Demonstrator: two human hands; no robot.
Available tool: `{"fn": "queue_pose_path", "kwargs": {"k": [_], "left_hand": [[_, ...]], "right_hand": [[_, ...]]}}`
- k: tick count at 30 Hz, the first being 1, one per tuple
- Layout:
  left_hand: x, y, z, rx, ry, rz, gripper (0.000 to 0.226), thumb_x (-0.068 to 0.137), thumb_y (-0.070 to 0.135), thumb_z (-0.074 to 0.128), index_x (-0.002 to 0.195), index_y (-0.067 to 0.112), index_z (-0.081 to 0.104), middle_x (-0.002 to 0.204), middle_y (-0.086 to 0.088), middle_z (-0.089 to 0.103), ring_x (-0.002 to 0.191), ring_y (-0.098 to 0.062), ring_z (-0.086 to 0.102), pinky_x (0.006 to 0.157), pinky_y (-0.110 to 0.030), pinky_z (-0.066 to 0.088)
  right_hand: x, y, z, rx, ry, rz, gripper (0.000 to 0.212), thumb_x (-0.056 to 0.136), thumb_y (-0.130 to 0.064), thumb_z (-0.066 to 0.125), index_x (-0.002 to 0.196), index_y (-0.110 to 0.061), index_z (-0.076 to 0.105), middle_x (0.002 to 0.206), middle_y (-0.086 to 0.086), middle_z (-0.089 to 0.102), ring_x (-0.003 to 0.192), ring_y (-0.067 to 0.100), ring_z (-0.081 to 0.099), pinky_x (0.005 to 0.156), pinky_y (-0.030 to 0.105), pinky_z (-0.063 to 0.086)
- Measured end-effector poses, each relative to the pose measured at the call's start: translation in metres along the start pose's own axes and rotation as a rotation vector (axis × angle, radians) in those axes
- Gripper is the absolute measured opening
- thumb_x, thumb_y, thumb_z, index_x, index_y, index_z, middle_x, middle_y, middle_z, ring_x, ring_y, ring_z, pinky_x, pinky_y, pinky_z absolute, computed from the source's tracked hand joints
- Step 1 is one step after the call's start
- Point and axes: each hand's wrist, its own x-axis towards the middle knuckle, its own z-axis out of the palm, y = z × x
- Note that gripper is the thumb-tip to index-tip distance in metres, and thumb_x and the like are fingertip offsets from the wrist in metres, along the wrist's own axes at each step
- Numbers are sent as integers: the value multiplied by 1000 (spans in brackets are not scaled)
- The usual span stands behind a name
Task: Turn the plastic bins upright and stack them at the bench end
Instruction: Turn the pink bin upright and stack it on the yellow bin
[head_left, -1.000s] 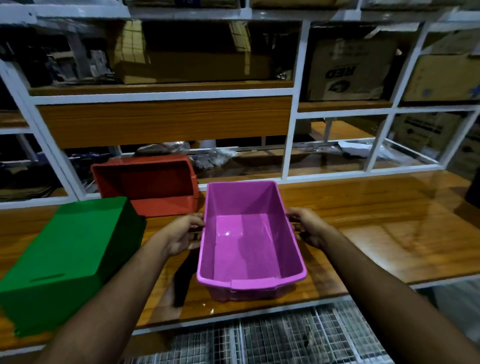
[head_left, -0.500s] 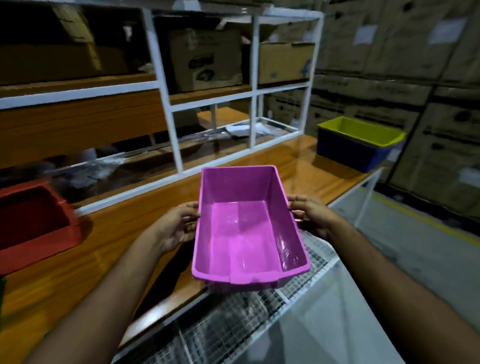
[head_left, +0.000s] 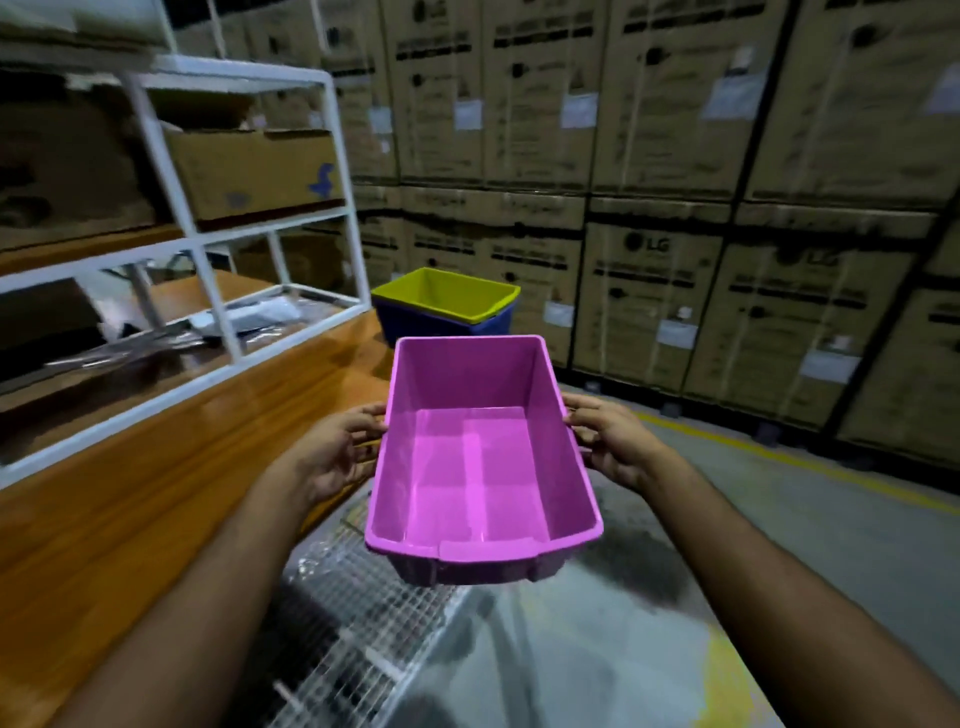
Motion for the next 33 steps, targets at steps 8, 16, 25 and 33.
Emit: {"fn": "queue_pose_path", "kwargs": {"k": [8,16,25,33], "left_hand": [[98,31,112,39,-62,-4,44,86,0,49,126,14,62,95,-7,64,67,-12,61,52,-23,57],[205,84,160,20,-53,62,33,87,3,46,107,16,68,87,-6,63,63,-11,58,50,-19,54],[303,154,153,-124,83,165,30,88,2,46,89,16,72,83,-4,63,70,-13,50,51,-20,53],[343,197,130,-155,358,286,26,87,5,49,97,20,68,87,-1,62,75,-13,56,63,-23,55]], "right_hand": [[48,-51,-125,89,109,-54,39,88,7,48,122,-4,65,68,-1,57,44,3,38,48,18,48],[162,-104,-187,114,68,-128,30,90,4,54,116,0,67,78,8,71,55,11,58,52,22,55],[321,-209,-183,97,-85,-183,24,90,10,51,108,5,67,63,8,68,40,5,54,39,16,47],[435,-254,-138,37,-265,-186,35,92,10,49,126,10,56,52,0,67,35,1,55,36,12,43]]}}
